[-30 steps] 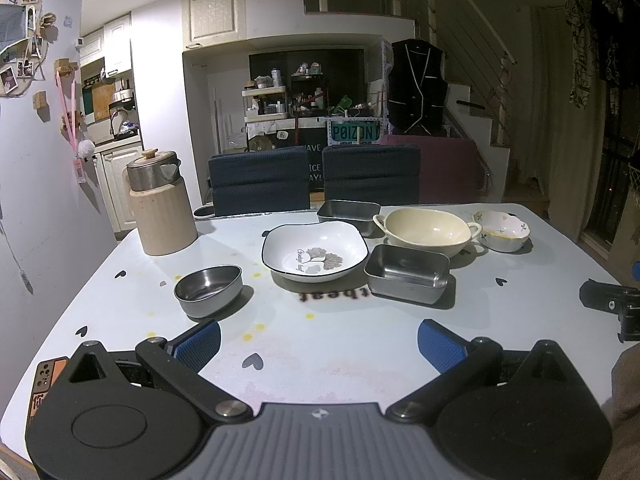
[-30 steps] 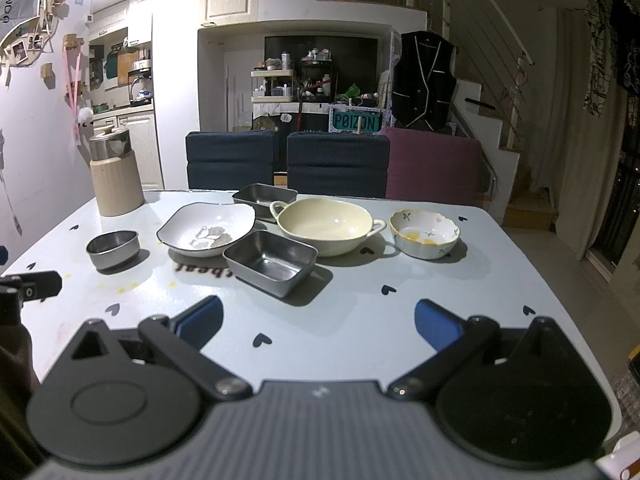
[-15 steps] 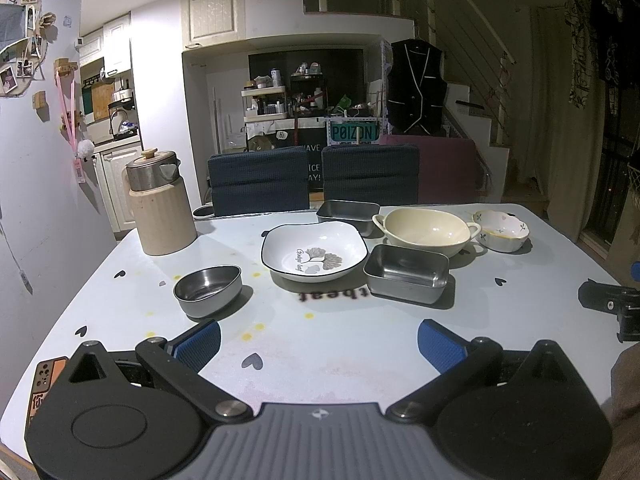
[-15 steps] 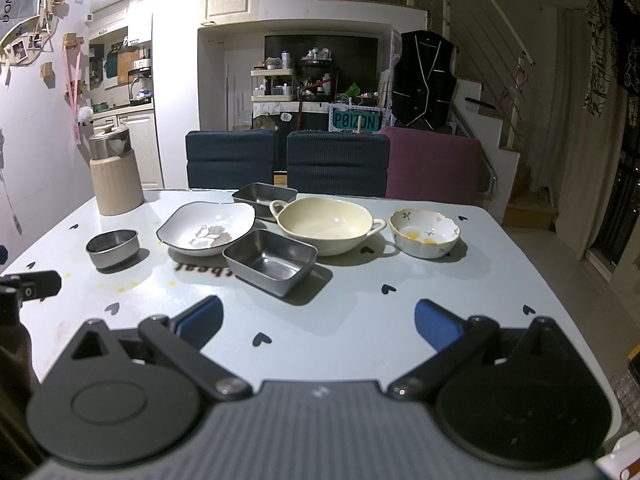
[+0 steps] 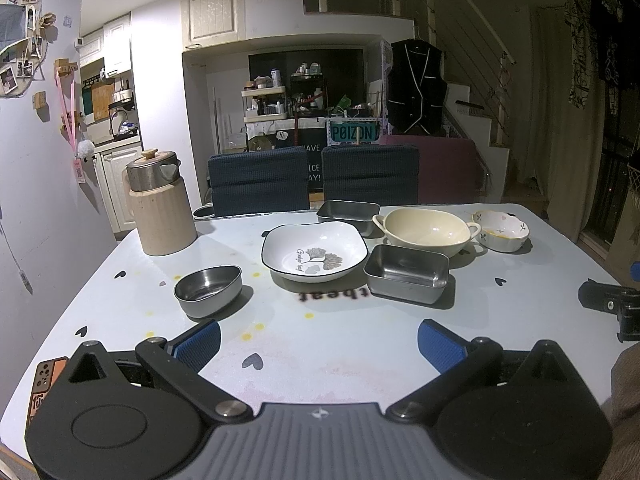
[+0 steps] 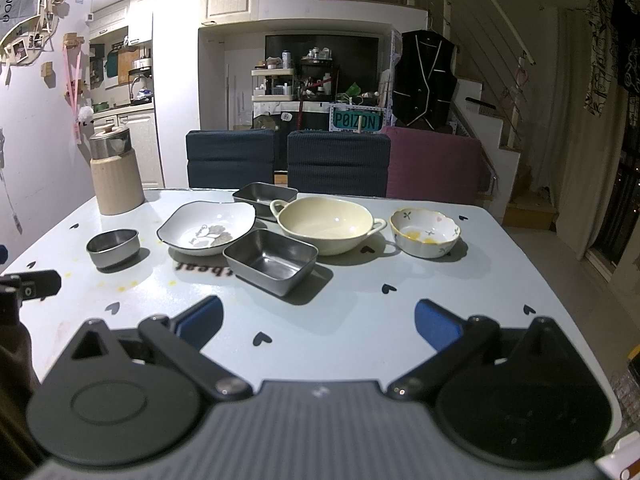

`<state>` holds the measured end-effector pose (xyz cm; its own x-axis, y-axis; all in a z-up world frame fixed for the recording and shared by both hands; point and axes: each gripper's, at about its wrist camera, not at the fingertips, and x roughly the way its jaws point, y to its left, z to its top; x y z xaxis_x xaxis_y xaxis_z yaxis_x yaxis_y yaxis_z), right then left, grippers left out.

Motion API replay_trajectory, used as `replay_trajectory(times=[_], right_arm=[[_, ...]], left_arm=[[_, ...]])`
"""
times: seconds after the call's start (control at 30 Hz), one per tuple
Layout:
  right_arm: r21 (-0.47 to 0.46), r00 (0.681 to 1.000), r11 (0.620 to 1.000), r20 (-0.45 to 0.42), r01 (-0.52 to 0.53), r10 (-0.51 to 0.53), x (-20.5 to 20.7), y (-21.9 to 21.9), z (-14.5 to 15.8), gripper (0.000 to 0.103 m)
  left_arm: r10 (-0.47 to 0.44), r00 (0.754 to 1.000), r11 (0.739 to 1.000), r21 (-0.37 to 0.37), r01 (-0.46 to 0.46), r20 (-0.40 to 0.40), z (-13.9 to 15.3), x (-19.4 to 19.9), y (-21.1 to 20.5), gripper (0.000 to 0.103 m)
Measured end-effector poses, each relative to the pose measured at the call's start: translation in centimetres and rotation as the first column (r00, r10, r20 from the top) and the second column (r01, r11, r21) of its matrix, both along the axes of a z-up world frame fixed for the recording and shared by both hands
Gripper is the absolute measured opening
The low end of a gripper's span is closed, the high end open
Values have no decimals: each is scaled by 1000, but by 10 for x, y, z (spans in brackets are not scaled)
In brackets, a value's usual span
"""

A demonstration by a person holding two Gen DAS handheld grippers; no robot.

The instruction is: Organize plates and bowls

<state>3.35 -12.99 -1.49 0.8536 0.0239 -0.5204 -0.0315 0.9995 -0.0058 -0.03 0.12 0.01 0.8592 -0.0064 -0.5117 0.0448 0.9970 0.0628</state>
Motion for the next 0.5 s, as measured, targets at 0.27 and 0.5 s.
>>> replay_trajectory(times=[0.27,0.5], right_arm=[[10,1000,1000,-9,-9,9,1,0,-1,103],[11,1000,999,7,-31,31,15,7,4,103]], left_arm=[[17,1000,1000,13,-17,-10,1,2,-7,103],[25,1000,999,24,-25,0,7,12,-9,103]])
